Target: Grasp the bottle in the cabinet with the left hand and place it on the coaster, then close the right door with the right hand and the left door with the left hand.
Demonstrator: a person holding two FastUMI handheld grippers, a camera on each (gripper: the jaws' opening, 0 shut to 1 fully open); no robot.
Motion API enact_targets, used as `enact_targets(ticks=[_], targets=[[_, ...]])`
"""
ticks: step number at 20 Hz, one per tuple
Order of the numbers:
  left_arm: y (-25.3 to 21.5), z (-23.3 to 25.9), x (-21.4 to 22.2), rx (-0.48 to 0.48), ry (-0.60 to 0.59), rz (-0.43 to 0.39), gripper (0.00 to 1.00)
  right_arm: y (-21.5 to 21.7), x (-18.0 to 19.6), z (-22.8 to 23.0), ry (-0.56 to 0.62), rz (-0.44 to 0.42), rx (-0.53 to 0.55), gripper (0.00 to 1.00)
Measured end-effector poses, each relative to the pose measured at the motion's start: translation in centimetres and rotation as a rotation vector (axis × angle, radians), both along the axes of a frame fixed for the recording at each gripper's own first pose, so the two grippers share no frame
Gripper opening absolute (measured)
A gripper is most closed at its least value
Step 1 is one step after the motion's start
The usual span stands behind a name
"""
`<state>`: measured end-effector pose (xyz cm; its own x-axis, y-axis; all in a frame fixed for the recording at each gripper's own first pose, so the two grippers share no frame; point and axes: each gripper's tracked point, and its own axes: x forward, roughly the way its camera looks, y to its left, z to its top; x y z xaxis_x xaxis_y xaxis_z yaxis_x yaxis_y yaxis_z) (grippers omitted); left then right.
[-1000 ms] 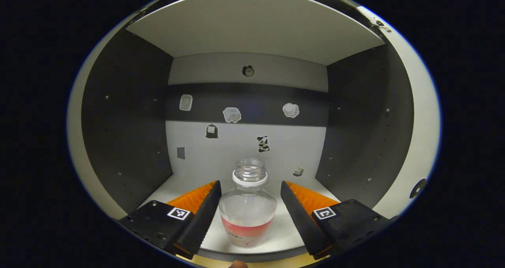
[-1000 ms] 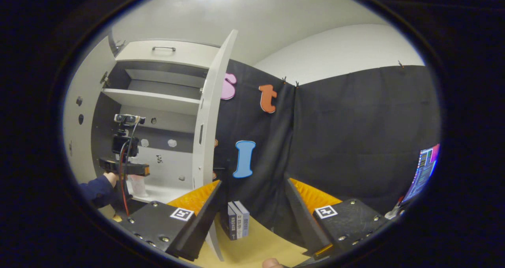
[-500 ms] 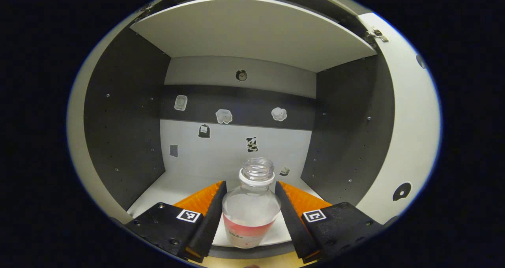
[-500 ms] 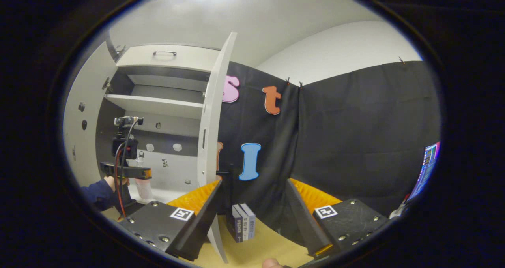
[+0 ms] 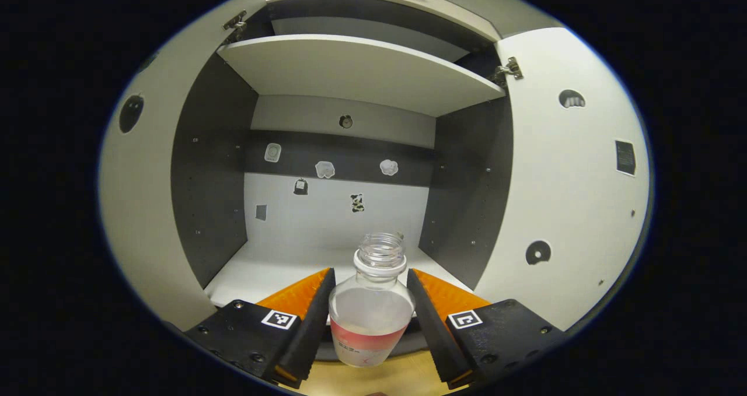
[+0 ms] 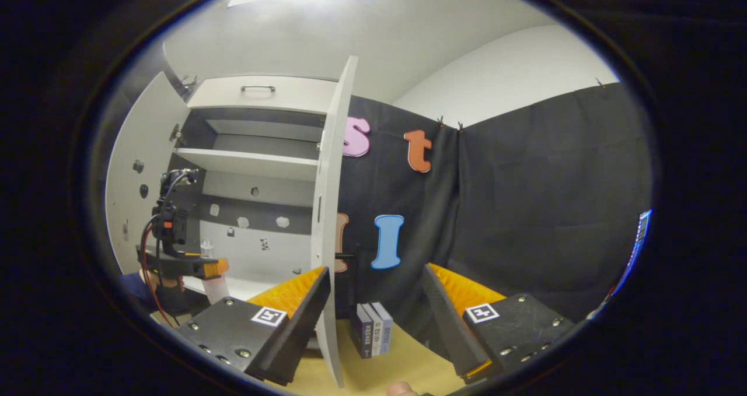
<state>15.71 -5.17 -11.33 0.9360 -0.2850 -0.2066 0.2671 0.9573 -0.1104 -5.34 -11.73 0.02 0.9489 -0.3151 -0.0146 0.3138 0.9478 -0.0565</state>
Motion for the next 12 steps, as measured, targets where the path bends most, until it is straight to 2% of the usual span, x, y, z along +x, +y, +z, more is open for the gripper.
enact_targets(ticks=[1, 2, 3, 4, 7, 8, 12], targets=[[0.1, -0.6, -1.1, -0.001, 0.010, -0.011, 0.79, 0.2, -0.1, -0.1, 0.000, 0.012, 0.003, 0.93], [0.2, -1.4, -2.1, -0.004, 0.023, -0.022, 0.79, 0.4, -0.1, -0.2, 0.000, 0.024, 0.005, 0.98], [0.1, -2.3, -3.2, -0.013, 0.041, -0.036, 0.80, 0.5, -0.1, -0.3, 0.001, 0.036, 0.007, 0.93], [0.0, -3.3, -4.3, -0.025, 0.060, -0.055, 0.79, 0.8, 0.0, -0.3, 0.002, 0.049, 0.009, 0.98], [-0.1, -6.1, -7.2, -0.074, 0.116, -0.093, 0.79, 1.4, 0.1, -0.3, 0.000, 0.084, 0.013, 0.94], [0.1, -7.2, -8.1, -0.085, 0.135, -0.096, 0.80, 1.6, 0.1, -0.3, 0.001, 0.095, 0.015, 0.96], [1.3, -12.1, -11.1, -0.081, 0.224, -0.080, 0.80, 2.2, 0.4, -0.4, 0.002, 0.129, 0.011, 0.93]])
